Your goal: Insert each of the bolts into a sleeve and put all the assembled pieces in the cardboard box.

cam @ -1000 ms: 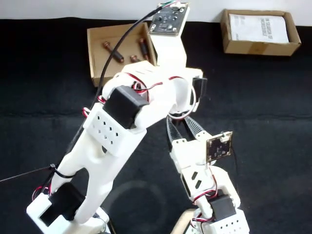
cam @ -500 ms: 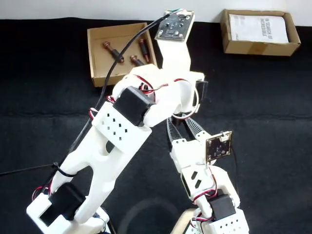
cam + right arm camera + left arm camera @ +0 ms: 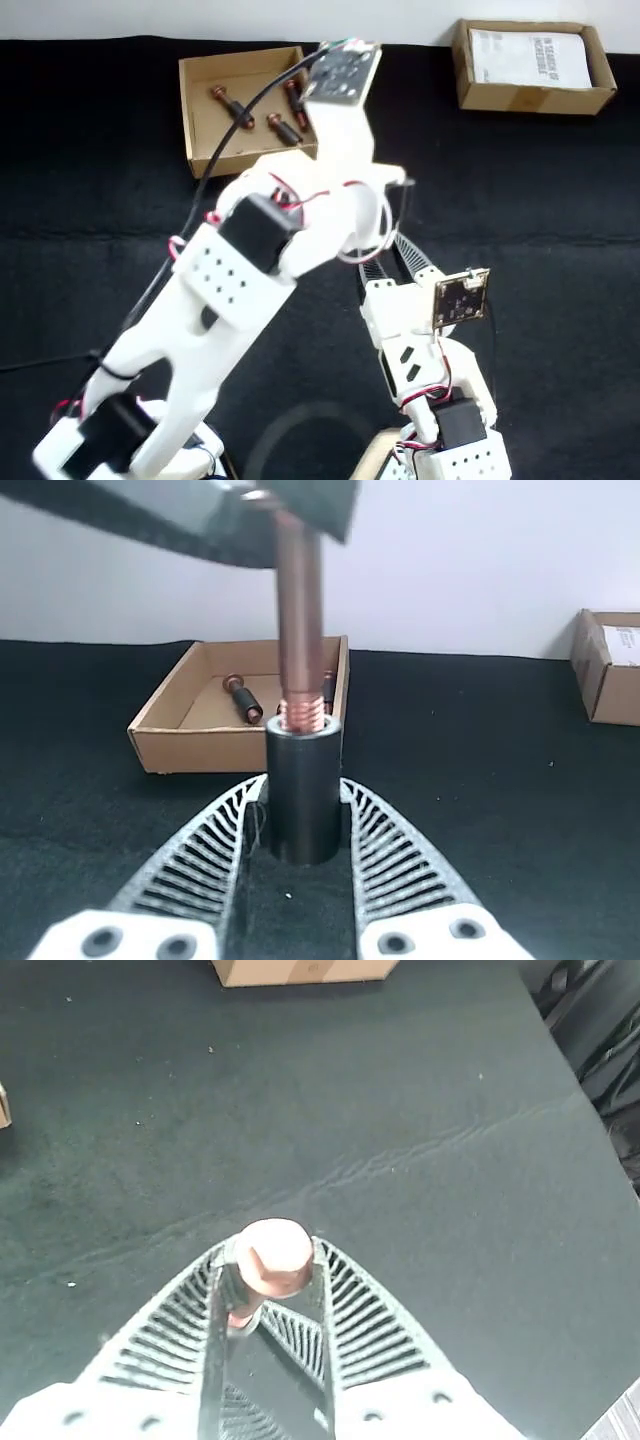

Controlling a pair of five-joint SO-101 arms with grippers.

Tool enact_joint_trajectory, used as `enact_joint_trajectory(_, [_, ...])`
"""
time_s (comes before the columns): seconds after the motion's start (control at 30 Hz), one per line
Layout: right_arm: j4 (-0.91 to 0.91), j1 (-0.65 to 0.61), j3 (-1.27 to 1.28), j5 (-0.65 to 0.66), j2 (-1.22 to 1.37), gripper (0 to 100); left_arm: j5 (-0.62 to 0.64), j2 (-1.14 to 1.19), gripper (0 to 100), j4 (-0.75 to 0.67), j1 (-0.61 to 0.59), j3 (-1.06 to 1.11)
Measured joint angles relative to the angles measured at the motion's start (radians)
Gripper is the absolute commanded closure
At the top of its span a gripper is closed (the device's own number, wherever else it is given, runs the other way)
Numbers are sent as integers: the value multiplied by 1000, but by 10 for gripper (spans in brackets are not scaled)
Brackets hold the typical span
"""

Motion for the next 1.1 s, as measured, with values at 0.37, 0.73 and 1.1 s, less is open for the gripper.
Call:
enact_joint_trajectory(0.37, [2,14,0,2,2,991,-150,-235,799,-176,9,451])
enact_joint_trajectory(0.73, [0,18,0,2,2,991,-158,-362,699,-97,8,509])
enact_joint_trajectory(1.1, [0,18,-26,2,2,991,-172,-626,834,84,-292,512])
